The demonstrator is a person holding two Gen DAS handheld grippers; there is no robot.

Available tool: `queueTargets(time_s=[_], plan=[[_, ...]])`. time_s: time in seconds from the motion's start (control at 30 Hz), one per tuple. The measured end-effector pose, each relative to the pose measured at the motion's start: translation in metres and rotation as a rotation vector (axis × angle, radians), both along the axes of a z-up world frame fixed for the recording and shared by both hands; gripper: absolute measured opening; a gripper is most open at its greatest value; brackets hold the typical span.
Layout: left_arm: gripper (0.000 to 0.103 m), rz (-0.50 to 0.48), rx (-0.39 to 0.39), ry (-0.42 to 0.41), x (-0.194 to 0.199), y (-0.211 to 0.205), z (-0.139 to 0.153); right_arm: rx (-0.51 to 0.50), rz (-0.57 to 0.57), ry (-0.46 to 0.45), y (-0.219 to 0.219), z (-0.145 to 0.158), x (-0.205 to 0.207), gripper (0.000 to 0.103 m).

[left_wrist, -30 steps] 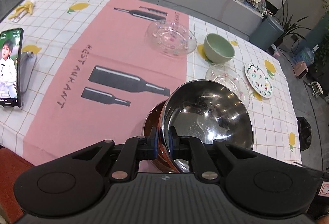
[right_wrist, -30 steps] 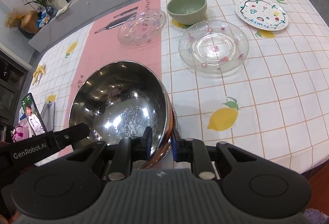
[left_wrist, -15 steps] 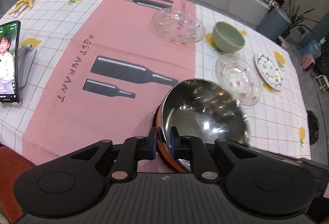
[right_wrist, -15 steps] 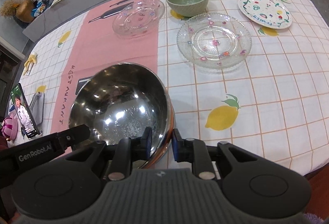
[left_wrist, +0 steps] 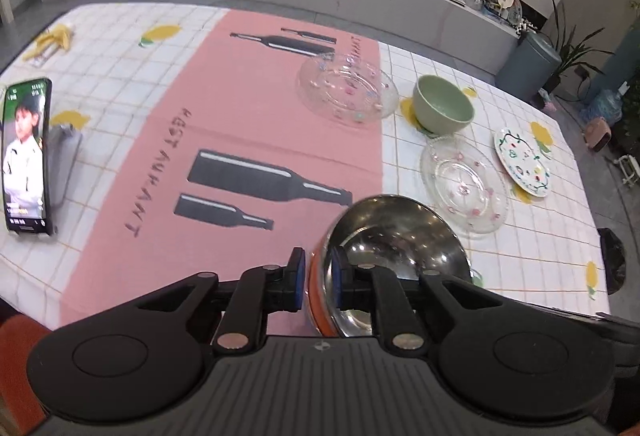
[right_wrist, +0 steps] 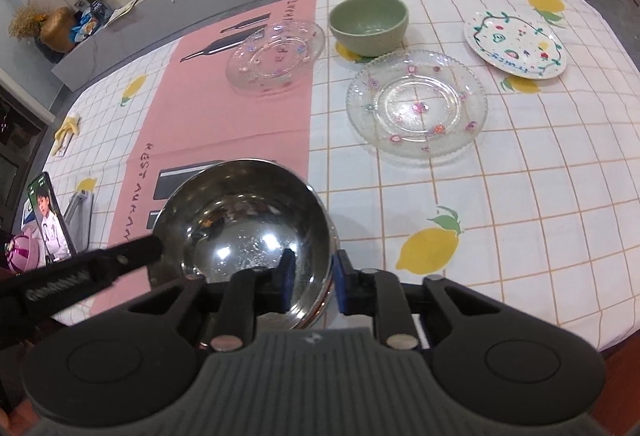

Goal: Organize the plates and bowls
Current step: 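Carry the orange-bottomed bowl with both grippers and lower it into the blue-bottomed bowl, then open both grippers and withdraw from the stacked steel bowls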

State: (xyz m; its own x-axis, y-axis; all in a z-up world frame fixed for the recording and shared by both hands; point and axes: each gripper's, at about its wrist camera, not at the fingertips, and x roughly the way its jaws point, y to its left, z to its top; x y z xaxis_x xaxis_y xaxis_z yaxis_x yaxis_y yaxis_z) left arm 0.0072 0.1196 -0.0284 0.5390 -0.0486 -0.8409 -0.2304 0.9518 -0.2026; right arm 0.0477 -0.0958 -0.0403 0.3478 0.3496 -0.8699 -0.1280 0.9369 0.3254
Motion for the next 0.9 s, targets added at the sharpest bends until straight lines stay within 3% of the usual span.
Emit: queueTargets(time_s=[0.1, 0.37, 0.47, 0.6, 0.67, 0.77, 0.9], plan=[[0.007, -0.014, -0.014, 0.019, 0.004, -0.001, -0.008, 0.017, -0.021, 0.011, -0.005, -0.002, 0.001, 0.004], [0.006, -0.004, -0.014, 0.029, 0.004, 0.001, -0.016, 0.046, -0.026, 0.000, -0.010, 0.002, -0.001, 0.004], [0.010, -0.011, -0.016, -0.009, 0.001, 0.001, -0.004, 0.061, -0.018, -0.010, -0.012, 0.007, -0.002, 0.009], [0.014, -0.032, 0.073, -0.057, 0.003, -0.008, 0.015, 0.083, -0.023, -0.050, -0.020, 0.018, -0.003, 0.009], [0.016, -0.051, 0.081, -0.085, 0.005, -0.012, 0.024, 0.084, -0.037, -0.073, -0.025, 0.025, -0.002, 0.010], [0.018, -0.091, 0.069, -0.120, 0.011, -0.023, 0.033, 0.066, -0.065, -0.111, -0.032, 0.033, 0.001, 0.024], [0.018, -0.120, 0.109, -0.165, 0.019, -0.042, 0.040, 0.036, -0.104, -0.150, -0.041, 0.037, 0.007, 0.027]])
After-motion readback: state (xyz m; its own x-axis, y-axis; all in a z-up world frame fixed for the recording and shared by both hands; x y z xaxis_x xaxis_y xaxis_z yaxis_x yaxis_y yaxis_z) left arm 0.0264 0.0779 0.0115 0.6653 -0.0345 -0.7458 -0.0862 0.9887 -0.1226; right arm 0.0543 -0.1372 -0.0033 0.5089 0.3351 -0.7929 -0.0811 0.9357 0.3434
